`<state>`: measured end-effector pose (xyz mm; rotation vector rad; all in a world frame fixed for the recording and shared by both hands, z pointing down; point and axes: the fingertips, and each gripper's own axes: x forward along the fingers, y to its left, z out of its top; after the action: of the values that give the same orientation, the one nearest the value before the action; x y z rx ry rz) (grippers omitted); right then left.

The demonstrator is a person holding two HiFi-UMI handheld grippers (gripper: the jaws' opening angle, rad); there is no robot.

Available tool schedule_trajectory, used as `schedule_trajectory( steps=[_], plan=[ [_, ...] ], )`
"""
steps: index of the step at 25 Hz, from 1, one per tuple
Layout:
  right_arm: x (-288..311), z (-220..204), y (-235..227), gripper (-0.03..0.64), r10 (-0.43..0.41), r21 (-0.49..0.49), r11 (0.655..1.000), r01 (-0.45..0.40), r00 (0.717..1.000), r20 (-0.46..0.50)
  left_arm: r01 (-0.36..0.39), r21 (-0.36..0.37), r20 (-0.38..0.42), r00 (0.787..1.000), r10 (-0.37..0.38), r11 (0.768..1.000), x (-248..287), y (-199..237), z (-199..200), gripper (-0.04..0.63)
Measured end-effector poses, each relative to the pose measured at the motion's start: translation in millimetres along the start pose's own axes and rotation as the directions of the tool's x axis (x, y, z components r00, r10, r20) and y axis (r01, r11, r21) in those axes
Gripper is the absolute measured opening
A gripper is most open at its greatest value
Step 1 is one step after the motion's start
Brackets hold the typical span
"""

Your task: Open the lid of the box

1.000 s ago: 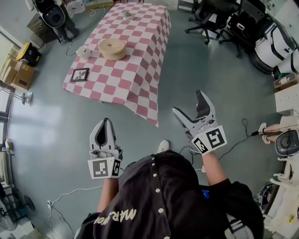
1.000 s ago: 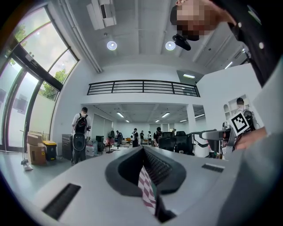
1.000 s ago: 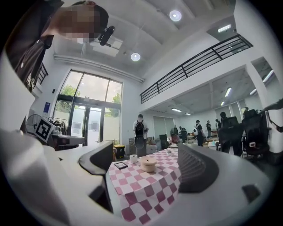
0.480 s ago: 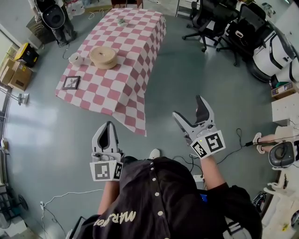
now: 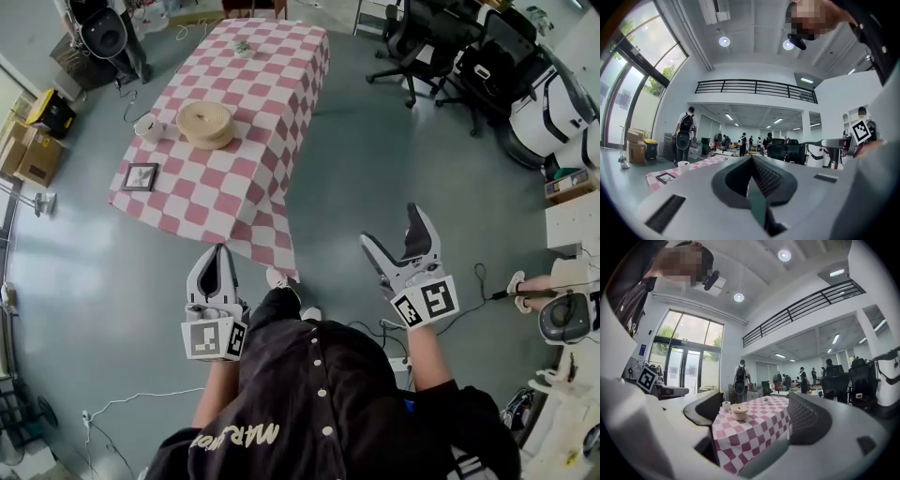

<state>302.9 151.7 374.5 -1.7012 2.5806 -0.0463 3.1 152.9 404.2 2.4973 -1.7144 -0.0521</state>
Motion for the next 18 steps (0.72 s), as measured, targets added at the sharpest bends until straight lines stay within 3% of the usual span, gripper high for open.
schedule_trajectory(
  steps=[6,18],
  plan=[
    [32,8,-29,0.443,-0.058,-0.013,0.998,0.058,0.998,0.007,0.076,0.005,0.040,0.996,-0.077,0.997,64,0,17,0.009],
    [114,20,-51,0.443,-0.099,-0.013,0.995,0.099,0.995,-0.007,0.113,-0.014,0.027,0.993,-0.112,0.994,146,44,30,0.009]
  ],
)
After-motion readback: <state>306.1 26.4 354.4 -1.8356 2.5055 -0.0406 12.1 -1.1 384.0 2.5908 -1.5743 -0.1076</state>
